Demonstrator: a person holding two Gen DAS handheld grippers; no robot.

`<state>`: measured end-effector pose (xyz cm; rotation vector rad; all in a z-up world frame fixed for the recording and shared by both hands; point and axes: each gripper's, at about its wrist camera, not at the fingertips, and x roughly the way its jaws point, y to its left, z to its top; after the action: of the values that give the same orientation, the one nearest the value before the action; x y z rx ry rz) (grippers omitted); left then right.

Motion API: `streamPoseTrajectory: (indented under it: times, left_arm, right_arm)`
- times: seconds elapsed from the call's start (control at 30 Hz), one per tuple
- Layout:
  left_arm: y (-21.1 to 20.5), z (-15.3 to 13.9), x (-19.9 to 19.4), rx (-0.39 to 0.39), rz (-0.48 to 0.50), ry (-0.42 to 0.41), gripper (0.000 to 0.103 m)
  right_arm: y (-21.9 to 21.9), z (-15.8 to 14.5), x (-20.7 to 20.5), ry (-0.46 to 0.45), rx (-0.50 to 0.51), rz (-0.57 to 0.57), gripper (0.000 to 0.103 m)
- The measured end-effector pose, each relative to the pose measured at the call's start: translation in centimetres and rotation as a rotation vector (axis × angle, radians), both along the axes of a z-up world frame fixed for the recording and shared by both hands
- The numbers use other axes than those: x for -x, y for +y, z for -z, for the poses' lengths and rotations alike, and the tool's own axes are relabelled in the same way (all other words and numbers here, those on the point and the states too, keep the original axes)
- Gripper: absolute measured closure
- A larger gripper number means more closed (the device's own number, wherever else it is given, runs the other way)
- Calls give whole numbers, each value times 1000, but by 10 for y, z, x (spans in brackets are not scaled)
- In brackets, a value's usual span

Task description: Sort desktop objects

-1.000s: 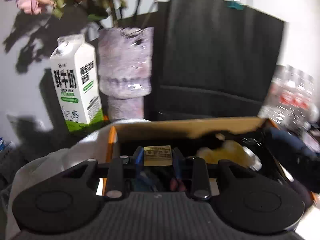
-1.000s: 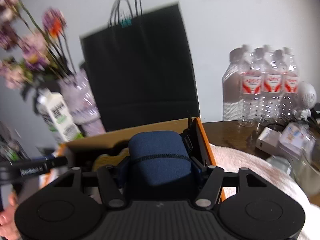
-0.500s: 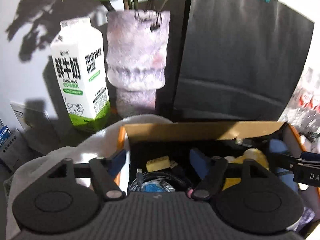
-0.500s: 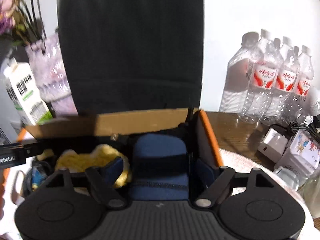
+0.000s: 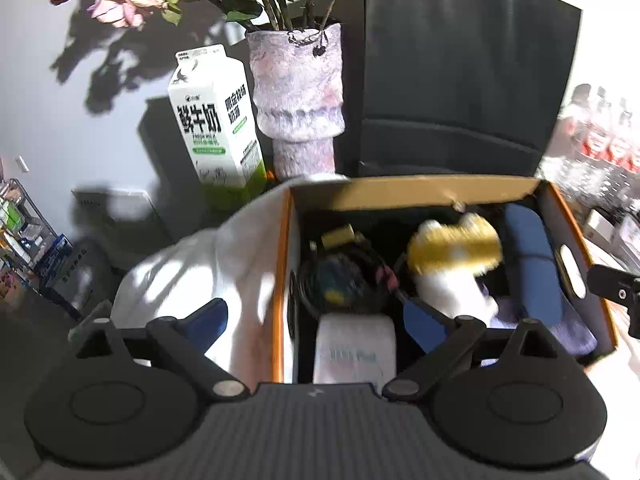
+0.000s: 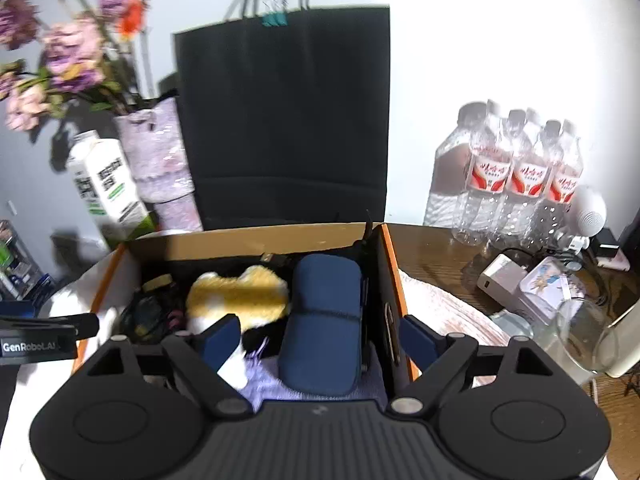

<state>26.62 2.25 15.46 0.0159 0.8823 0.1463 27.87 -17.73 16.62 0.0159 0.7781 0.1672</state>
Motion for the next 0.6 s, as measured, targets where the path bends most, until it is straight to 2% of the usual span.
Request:
streamPoseTrajectory:
  times: [0.2,0.27,0.43,0.53,0.6]
  left_arm:
    - [-10,-2,63,45,9,-30,4]
    - [-14,2,85,37,1,-49,4]
    - [-22,11,143,71,49,-87,4]
    - [-23,21,180,97,64,-80,4]
    - [-20,27,207,126,80,-71,4]
  right_arm:
    - [-12,-10,53,-46,-45,-49,13]
    - [-17,-7,76,-66,-48,-64,13]
    - [-20,3,135,-131,-18,-119,13]
    - [-26,10,177,-171,-27,-171,11]
    - [-33,17,208,-194,-34,-183,6]
